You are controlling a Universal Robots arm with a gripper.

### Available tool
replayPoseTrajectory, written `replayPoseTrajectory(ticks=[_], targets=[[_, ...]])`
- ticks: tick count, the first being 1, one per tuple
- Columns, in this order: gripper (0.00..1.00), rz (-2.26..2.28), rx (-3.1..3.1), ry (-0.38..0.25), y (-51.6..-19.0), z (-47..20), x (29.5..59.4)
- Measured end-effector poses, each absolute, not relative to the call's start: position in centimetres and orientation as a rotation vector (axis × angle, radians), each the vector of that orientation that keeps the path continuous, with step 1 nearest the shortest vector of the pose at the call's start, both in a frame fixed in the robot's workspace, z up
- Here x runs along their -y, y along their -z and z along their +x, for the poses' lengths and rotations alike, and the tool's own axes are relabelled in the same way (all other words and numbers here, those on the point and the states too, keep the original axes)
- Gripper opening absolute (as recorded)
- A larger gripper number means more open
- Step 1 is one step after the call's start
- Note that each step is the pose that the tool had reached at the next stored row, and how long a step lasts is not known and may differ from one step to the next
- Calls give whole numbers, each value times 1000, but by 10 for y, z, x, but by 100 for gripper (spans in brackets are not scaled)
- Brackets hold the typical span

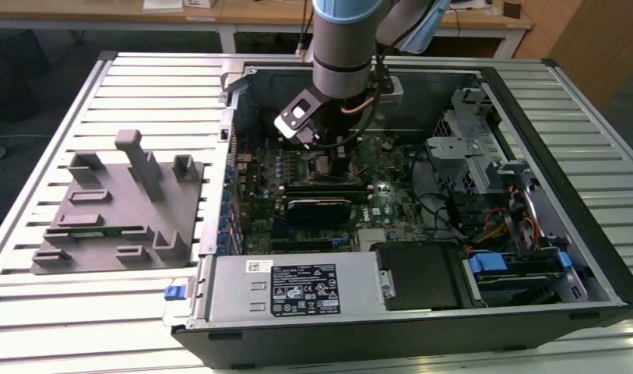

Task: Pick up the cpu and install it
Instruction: 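Place the cpu into insertion slot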

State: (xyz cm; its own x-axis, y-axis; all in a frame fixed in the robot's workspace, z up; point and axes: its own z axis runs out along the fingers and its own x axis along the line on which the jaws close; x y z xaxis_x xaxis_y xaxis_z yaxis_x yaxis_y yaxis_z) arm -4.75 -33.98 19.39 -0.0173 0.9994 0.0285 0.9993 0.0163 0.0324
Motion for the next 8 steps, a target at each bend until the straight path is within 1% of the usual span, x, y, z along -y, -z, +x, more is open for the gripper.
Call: replayPoseTrajectory(ticks=[8], targets=[[54, 2202, -2236, -68, -193, -48, 340]])
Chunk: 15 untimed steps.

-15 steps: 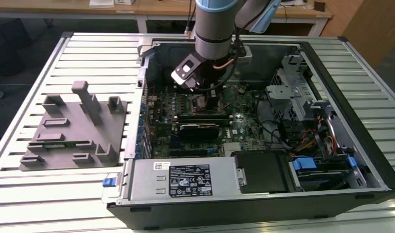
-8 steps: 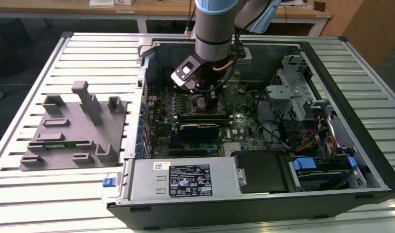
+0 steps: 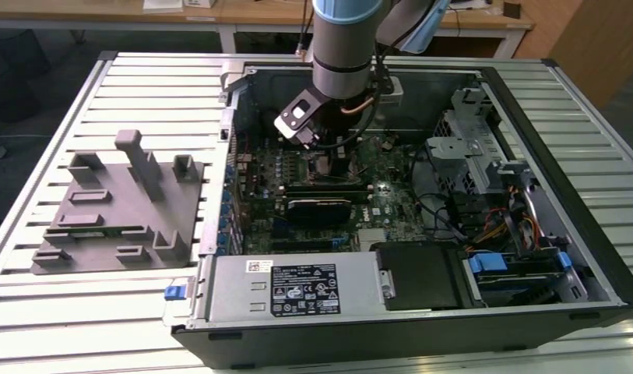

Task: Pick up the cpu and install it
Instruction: 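Place the cpu into insertion slot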

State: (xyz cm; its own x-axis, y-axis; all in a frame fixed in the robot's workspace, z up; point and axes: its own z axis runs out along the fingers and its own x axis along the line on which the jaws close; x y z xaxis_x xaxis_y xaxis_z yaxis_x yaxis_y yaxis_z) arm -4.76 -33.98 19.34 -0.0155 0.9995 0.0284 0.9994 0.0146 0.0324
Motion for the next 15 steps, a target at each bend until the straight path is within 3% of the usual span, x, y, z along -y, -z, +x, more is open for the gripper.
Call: replayPoseTrajectory(ticks=[5, 6, 15], targets=[[55, 2203, -2236, -68, -193, -48, 340], [62, 2203, -2236, -68, -193, -48, 340], [60, 2203, -2236, -66, -203, -48, 340]])
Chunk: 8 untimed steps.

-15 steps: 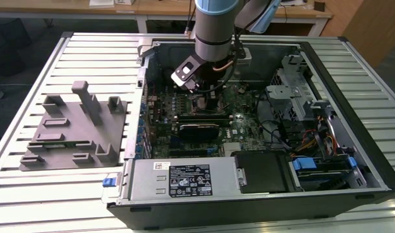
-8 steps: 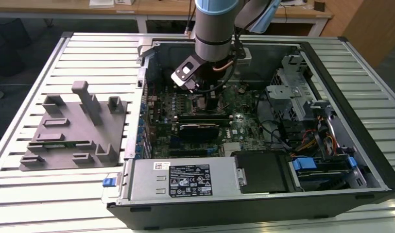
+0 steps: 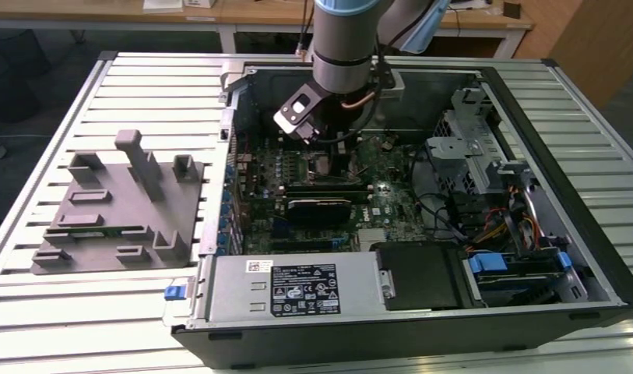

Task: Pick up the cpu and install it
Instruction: 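Place the cpu into insertion slot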

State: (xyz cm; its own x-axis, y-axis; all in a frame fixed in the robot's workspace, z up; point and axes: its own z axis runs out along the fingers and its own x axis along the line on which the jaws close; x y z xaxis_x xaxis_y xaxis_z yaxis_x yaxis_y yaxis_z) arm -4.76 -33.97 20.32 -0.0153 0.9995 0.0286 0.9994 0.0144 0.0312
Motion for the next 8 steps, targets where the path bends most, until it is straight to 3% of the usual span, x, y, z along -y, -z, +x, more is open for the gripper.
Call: replayPoseTrajectory(ticks=[1, 5, 7, 8], targets=[[60, 2204, -2237, -66, -205, -48, 340], [36, 2205, -2238, -63, -209, -47, 340], [36, 2206, -2239, -61, -211, -47, 340], [30, 2206, -2239, -60, -212, -47, 340]])
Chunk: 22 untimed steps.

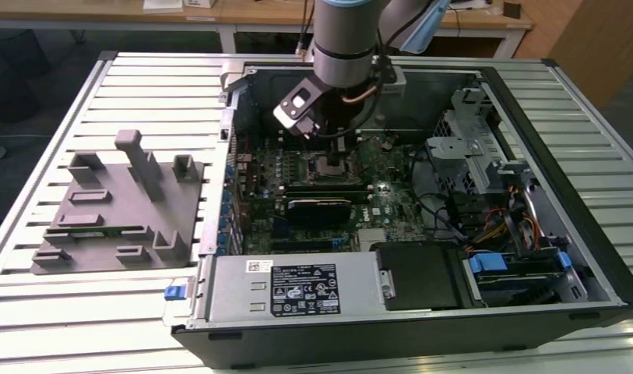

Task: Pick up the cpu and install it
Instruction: 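Place the cpu into insertion slot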

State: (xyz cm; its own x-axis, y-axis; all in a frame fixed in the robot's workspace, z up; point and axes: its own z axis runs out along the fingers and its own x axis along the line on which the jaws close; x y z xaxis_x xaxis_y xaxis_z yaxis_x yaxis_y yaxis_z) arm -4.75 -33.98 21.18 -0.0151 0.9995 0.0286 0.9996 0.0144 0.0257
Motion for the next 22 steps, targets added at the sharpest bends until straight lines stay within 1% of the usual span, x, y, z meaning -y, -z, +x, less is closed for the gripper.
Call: replayPoseTrajectory(ticks=[1, 2, 4, 6, 22], targets=[[24, -2203, 2235, 60, -213, -47, 340], [24, -2202, 2235, 59, -213, -47, 340], [12, -2202, 2235, 58, -215, -47, 340], [11, -2202, 2235, 57, -217, -47, 340], [11, -2200, 2233, 53, -234, -47, 340]])
